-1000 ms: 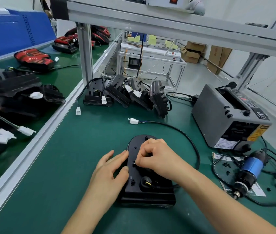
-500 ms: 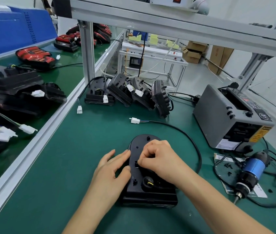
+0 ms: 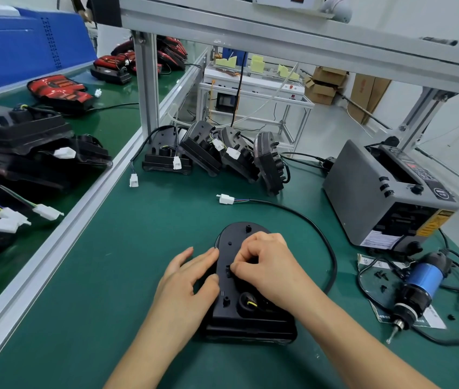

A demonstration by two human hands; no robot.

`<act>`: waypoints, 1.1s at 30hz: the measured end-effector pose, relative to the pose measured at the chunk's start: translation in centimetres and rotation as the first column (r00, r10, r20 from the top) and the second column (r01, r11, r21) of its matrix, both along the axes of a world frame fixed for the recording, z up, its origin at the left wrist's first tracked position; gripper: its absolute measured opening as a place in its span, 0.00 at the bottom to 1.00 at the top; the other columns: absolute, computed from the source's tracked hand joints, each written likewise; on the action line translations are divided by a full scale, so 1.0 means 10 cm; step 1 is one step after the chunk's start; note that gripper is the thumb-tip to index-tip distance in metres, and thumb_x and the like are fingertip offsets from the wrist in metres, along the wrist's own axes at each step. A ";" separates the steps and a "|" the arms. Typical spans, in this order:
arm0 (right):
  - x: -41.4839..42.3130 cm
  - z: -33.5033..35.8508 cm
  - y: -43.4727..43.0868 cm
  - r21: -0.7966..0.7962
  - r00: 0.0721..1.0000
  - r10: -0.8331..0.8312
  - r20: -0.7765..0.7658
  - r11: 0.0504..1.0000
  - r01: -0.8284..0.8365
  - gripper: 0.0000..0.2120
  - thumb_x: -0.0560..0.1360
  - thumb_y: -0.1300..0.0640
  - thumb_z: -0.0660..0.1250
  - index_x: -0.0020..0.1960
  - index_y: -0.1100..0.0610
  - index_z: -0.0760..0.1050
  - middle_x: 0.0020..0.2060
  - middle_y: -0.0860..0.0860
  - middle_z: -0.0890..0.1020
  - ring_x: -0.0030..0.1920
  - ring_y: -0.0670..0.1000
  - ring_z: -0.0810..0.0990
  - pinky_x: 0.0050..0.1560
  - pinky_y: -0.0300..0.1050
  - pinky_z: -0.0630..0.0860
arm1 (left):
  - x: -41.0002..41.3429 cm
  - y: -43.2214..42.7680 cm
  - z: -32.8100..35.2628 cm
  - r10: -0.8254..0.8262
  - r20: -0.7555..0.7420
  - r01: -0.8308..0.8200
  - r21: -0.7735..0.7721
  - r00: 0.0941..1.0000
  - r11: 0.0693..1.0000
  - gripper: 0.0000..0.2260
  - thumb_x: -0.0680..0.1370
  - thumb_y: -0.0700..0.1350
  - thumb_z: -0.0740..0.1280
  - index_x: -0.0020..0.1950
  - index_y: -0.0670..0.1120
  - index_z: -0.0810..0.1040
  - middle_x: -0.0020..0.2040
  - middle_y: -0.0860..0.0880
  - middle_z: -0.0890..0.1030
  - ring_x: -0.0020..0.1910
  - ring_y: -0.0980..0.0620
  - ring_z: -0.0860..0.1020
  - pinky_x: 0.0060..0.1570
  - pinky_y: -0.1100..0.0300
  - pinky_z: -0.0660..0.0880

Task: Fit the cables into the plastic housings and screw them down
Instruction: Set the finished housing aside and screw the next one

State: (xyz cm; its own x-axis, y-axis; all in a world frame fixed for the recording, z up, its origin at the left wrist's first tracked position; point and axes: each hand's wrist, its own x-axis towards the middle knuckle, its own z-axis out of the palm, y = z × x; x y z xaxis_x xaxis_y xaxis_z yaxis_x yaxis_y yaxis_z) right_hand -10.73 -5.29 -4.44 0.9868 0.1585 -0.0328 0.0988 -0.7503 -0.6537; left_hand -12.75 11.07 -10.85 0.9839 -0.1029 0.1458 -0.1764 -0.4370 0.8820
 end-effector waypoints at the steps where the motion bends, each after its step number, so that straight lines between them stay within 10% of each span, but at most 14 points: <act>1: 0.00 0.00 0.00 0.001 1.000 0.000 -0.002 1.000 0.000 0.07 0.71 0.58 0.68 0.34 0.53 0.79 0.43 0.40 0.75 0.55 0.42 0.63 0.48 0.22 0.60 | 0.00 0.00 0.00 0.000 0.001 0.000 -0.001 1.000 1.000 0.20 0.78 0.45 0.63 0.65 0.65 0.70 0.61 0.76 0.66 0.68 0.76 0.52 0.62 0.71 0.56; 33: 0.00 -0.02 0.06 -0.075 0.998 -0.011 0.058 0.997 0.015 0.12 0.71 0.57 0.68 0.31 0.46 0.72 0.41 0.40 0.73 0.56 0.45 0.64 0.51 0.36 0.62 | -0.01 -0.01 0.05 0.010 -0.017 -0.011 -0.013 1.000 1.000 0.20 0.77 0.45 0.63 0.65 0.64 0.71 0.58 0.79 0.65 0.68 0.75 0.53 0.66 0.68 0.55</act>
State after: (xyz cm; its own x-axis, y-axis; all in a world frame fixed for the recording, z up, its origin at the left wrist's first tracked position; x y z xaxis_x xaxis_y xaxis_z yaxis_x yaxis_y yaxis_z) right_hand -10.71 -4.72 -4.62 0.9894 0.1449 0.0123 0.1243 -0.7990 -0.5884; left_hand -12.86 10.93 -10.37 0.9873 -0.0908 0.1306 -0.1571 -0.4274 0.8903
